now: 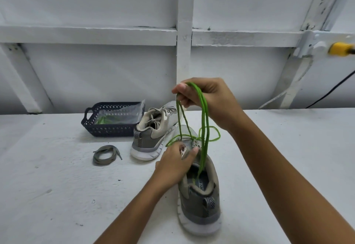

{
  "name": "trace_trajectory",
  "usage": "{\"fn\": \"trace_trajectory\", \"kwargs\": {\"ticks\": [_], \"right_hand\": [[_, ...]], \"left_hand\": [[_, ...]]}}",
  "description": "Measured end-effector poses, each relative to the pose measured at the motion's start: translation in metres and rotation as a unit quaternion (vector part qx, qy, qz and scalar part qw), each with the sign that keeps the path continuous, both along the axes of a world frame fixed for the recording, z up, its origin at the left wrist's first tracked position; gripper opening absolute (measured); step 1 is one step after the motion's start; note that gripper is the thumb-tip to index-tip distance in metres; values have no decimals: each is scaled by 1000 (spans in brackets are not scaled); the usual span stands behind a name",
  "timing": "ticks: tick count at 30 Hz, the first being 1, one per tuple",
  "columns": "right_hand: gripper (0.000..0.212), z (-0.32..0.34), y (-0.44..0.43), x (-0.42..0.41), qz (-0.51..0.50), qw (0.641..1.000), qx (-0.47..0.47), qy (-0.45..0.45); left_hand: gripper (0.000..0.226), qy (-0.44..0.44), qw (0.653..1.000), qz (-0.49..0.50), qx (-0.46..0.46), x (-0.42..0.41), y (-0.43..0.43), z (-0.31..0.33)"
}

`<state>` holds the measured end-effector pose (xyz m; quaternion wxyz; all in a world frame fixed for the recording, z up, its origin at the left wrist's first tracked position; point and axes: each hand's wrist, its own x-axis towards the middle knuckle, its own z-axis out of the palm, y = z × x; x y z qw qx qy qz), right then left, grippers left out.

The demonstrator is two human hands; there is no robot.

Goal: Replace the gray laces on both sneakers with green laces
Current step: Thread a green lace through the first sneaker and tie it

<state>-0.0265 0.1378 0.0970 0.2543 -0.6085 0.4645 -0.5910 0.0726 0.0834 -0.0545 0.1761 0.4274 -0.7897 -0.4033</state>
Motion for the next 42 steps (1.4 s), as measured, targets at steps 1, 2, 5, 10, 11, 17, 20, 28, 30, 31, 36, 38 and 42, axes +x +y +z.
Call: {"fn": "trace_trajectory", "kwargs": {"ticks": [1, 2, 5, 10, 11, 17, 20, 28, 30, 31, 36, 38, 42], "right_hand": [[13, -3, 1, 0, 13, 1000, 14, -2], [11, -5, 2, -1, 29, 999, 27, 3], [27, -8, 6, -3, 70, 994, 61, 51], [36, -11, 16, -10, 118, 982, 118, 92], [34, -14, 15, -15, 95, 982, 135, 93], [21, -60, 0, -31, -67, 885, 290, 358], [34, -73, -6, -18, -91, 882, 294, 358], [16, -86, -18, -25, -159, 914, 241, 285], [18, -88, -21, -28, -159, 924, 229, 261], [19, -88, -23, -30, -158, 929, 222, 249], [16, -59, -24, -25, -127, 971, 151, 138], [12, -37, -22, -21, -103, 987, 96, 75], [11, -15, -12, -16, -71, 993, 45, 82]], "left_hand": [[62, 41, 999, 5, 25, 1, -2, 5], [65, 72, 997, 12, 36, 3, -5, 11], [45, 103, 994, -14, -44, 7, -13, 30], [38, 143, 985, -41, -83, 9, -18, 51], [34, 155, 983, -39, -86, 10, -18, 53], [23, 185, 972, -38, -142, 19, -4, 51], [22, 187, 968, -42, -161, 13, 1, 45], [47, 173, 980, -17, -97, 1, 2, -5], [55, 95, 993, -24, -61, -2, -4, -15], [56, 61, 997, -23, -47, -2, -7, -17], [57, -7, 998, -33, -46, -7, -10, -10], [53, -15, 999, -35, -28, -9, -7, -7], [34, -24, 999, -38, -16, -8, -6, -5]]}}
